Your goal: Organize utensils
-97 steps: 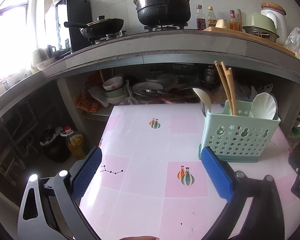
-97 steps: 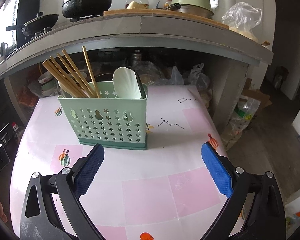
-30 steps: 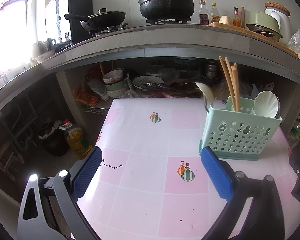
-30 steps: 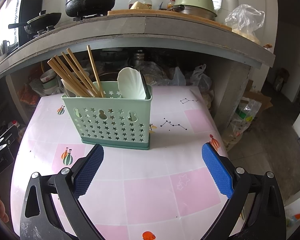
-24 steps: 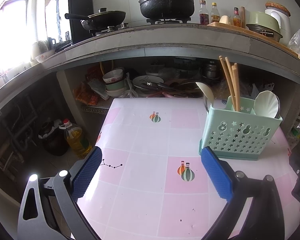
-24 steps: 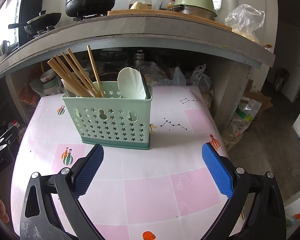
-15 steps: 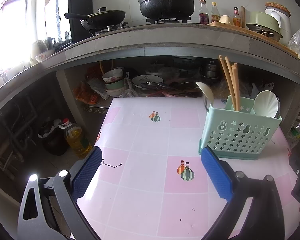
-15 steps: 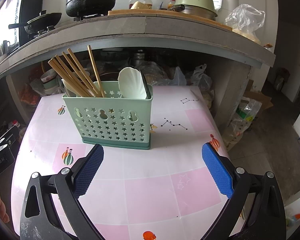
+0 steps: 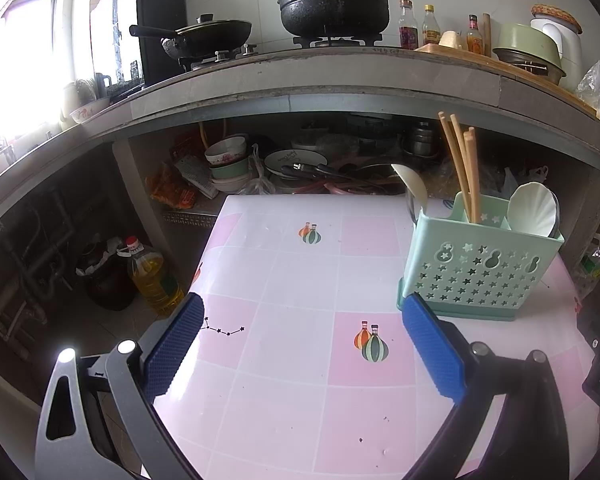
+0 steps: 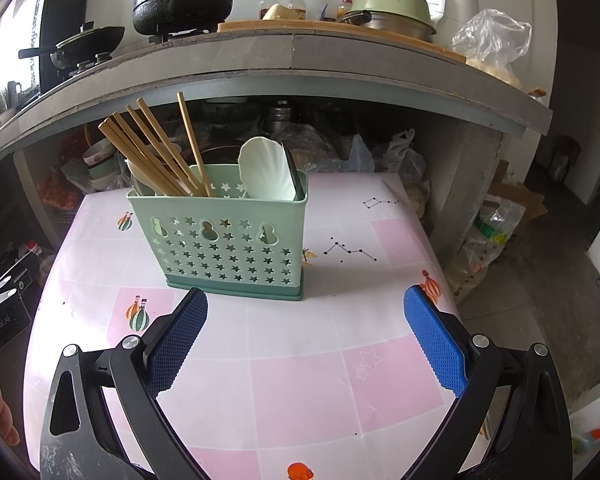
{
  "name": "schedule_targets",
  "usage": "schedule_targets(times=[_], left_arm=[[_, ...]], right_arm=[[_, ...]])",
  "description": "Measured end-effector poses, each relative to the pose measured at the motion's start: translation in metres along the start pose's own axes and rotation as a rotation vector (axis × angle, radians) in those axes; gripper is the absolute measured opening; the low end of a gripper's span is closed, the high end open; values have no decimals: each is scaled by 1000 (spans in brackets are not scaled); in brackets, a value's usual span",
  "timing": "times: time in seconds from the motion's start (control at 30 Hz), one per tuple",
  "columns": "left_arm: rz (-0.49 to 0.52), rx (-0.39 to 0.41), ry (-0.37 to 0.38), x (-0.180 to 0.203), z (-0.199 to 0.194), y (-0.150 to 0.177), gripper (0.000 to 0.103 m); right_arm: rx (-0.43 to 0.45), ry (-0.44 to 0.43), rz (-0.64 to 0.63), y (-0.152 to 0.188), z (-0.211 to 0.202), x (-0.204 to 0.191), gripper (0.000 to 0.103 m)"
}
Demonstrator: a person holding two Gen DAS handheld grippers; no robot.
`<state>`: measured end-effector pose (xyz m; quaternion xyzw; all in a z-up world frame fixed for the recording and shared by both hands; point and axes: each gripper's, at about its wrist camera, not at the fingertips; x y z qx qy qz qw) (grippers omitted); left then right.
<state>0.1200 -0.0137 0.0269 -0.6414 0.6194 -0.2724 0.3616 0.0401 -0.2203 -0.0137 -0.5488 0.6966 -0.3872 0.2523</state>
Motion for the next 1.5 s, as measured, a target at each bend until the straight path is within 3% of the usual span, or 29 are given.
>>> schedule_targets(times=[1.5], left_arm=[[7, -21, 17, 3, 1, 2, 97]], right_arm=[[-1, -5, 5, 0, 0, 1, 95]])
Point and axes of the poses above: each gripper's, at about its wrist camera, not at the fingertips, and z roughly the way its jaws point, x to its right, y to its underside
